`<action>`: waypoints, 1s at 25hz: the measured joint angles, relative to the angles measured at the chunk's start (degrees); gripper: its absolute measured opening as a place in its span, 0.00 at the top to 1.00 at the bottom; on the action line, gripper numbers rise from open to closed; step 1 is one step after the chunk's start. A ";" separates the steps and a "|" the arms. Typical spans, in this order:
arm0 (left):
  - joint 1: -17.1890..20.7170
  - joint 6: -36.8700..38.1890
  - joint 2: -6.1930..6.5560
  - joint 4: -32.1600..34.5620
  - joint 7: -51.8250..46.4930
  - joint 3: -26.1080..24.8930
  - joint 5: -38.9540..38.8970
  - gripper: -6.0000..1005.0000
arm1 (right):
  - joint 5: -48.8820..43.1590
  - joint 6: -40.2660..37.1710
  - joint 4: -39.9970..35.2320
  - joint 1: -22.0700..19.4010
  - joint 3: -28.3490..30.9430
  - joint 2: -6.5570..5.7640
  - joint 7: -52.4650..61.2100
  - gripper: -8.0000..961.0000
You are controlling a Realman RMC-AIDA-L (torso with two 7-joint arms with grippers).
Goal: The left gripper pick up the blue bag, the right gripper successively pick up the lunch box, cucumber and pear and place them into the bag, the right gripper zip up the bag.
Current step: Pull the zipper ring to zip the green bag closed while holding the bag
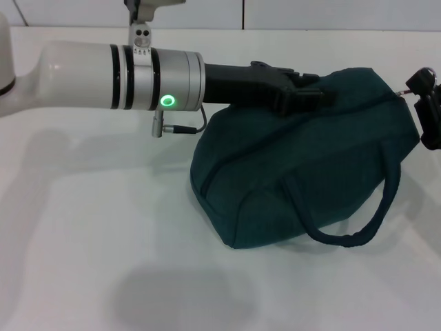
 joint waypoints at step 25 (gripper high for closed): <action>2.78 0.61 -0.33 -5.23 15.19 0.72 -8.09 0.93 | 0.01 0.66 0.77 -0.53 0.43 0.00 1.44 0.97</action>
